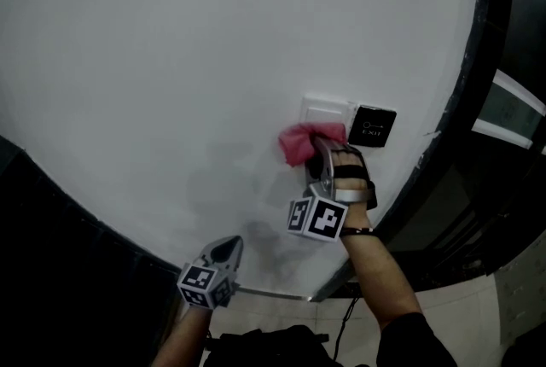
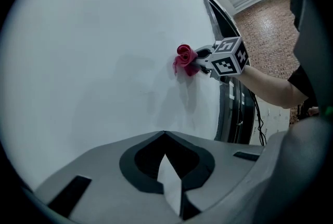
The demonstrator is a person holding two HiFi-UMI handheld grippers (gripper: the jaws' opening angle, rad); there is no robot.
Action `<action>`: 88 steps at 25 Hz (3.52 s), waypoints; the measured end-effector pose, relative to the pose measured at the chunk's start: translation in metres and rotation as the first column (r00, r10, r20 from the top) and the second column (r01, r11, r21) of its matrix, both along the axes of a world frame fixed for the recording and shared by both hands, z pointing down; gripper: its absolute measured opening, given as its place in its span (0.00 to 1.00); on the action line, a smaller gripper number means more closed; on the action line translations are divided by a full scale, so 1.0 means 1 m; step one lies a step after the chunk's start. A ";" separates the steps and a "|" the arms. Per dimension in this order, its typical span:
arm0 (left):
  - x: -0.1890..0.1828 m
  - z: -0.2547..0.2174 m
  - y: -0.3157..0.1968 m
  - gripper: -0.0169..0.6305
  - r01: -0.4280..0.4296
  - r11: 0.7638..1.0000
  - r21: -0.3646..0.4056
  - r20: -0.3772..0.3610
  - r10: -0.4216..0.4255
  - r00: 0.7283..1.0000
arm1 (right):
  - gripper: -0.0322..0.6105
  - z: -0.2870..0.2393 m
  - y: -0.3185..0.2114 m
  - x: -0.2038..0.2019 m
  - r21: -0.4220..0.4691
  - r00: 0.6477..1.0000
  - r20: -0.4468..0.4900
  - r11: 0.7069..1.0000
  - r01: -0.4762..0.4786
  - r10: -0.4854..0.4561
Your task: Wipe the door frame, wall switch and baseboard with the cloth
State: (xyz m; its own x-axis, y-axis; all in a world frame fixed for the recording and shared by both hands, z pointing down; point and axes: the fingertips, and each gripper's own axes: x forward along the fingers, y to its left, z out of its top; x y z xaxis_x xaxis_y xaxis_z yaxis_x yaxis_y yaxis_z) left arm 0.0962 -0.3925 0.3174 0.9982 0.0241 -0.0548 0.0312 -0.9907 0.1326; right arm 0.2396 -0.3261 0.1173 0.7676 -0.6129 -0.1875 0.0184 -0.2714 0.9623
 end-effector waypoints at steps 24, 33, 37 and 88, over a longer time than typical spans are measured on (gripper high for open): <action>0.004 0.006 -0.008 0.01 -0.006 0.999 -0.034 -0.004 0.006 1.000 | 0.15 -0.085 0.016 -0.039 0.161 0.991 -0.073 0.979 0.125 -0.114; 0.009 0.004 0.000 0.01 -0.024 0.999 -0.037 -0.022 0.023 0.999 | 0.14 -0.073 0.011 0.000 0.110 0.999 -0.042 0.994 -0.012 0.017; 0.009 0.005 -0.001 0.01 -0.027 0.999 -0.031 -0.011 0.026 1.000 | 0.14 -0.066 0.011 -0.003 0.108 0.999 -0.040 0.994 -0.017 0.022; 0.030 0.020 0.042 0.01 -0.106 0.994 -0.010 0.043 0.107 0.993 | 0.14 -0.058 0.108 0.042 0.141 0.974 -0.126 0.976 -0.169 0.187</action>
State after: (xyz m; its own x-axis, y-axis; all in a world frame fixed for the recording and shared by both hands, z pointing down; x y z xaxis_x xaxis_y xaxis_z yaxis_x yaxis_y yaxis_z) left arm 0.1258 -0.3501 0.3369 0.9914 0.1301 -0.0119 0.1305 -0.9810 0.1433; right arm 0.2817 -0.2186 0.0594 0.8233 -0.4329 -0.3670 0.2069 -0.3732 0.9044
